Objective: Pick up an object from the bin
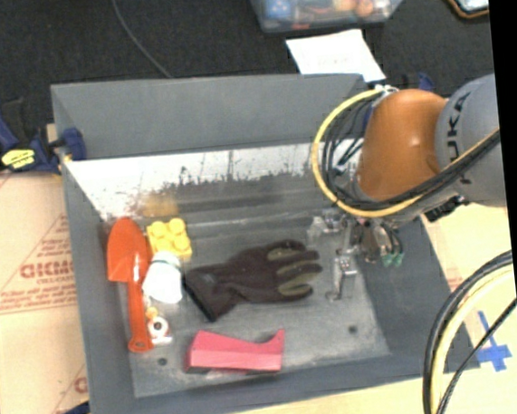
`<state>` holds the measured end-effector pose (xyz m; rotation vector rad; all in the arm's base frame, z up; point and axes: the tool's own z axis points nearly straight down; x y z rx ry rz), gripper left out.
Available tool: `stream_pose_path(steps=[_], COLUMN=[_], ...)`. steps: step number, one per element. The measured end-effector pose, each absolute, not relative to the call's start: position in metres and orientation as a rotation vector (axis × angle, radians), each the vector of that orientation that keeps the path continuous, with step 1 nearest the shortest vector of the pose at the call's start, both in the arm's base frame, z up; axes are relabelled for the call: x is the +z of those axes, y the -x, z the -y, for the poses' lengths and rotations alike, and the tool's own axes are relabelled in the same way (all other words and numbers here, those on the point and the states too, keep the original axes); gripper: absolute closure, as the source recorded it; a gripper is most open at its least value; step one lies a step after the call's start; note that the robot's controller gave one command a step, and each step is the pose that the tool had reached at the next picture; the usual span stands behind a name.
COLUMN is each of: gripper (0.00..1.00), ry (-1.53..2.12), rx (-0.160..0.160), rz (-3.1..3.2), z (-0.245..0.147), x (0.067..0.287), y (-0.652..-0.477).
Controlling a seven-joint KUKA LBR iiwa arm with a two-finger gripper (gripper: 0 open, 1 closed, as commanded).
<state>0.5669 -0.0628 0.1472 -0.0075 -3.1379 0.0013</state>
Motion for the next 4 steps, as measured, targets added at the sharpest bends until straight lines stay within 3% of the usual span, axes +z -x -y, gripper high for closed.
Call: stream_pose_path(steps=[1,2,3,4], gripper=[0.0,0.0,0.0,0.0], ry=[0.002,-0.186,-0.164,-0.173], rx=[0.003,0.002,0.006,0.006], rz=[3.146,3.142,3.15,3.141], z=[0.062,0.001,-0.025,-0.001], x=[0.152,0.072,0.119,0.079], y=[-0.569,-0.603,-0.601,-0.602])
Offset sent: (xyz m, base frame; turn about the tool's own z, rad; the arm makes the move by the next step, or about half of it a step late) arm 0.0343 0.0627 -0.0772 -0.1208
